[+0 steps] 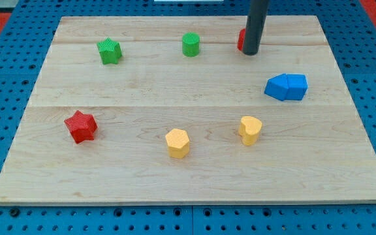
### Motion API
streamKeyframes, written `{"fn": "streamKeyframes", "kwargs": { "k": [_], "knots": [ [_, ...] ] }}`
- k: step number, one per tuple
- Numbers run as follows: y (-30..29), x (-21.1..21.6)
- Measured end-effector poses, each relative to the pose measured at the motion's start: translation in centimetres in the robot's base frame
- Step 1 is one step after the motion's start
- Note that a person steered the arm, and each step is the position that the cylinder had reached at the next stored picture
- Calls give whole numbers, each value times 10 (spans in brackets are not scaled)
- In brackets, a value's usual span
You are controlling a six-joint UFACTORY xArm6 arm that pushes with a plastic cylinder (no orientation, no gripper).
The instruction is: Move red star towards red circle
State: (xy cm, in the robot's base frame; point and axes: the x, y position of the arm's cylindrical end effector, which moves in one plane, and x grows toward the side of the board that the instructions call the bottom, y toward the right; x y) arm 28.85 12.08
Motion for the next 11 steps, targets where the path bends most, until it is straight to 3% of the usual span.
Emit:
{"fn": "streamKeyframes", "kwargs": {
  "k": [1,3,4,7,8,9,10,11],
  "knots": [
    [-23,0],
    [-2,-33],
    [-71,12],
    [-242,202],
    [-260,233],
    [-355,250],
    [-321,233],
    [-255,190]
  ]
}}
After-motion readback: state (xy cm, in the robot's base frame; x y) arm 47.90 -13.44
